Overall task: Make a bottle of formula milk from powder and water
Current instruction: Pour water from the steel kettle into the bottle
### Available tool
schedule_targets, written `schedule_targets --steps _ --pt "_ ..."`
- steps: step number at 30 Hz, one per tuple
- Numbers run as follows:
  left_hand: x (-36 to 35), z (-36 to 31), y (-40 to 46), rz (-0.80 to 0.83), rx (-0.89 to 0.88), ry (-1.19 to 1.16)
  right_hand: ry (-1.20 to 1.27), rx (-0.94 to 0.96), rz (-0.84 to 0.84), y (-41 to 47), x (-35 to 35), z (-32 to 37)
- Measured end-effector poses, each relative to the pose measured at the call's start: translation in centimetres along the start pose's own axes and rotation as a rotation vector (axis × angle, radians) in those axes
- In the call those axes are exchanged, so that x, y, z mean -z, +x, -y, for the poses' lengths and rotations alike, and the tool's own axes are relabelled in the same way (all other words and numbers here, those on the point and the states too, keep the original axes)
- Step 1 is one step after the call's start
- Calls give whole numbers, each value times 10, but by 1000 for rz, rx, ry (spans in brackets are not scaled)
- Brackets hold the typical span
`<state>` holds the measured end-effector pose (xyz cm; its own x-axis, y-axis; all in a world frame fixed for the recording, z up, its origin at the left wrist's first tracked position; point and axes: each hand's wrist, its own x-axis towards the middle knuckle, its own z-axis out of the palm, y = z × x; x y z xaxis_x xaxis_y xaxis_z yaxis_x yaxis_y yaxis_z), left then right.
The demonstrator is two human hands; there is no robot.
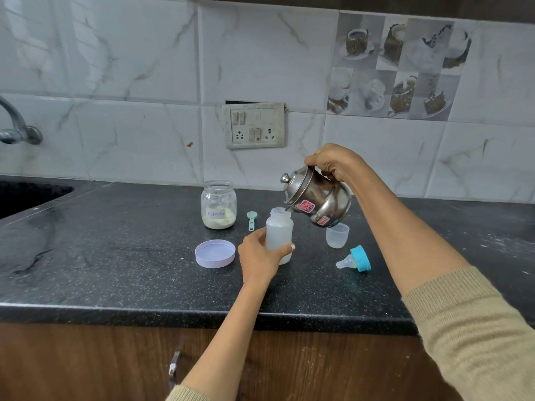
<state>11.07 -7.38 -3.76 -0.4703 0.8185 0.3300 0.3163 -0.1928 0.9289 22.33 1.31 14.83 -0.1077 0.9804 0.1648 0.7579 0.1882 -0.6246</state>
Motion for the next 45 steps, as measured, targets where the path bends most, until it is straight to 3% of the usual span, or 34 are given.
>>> schedule_targets --steps 45 --pt "1 -2 -1 4 -6 10 6 19 -13 -2 -1 1"
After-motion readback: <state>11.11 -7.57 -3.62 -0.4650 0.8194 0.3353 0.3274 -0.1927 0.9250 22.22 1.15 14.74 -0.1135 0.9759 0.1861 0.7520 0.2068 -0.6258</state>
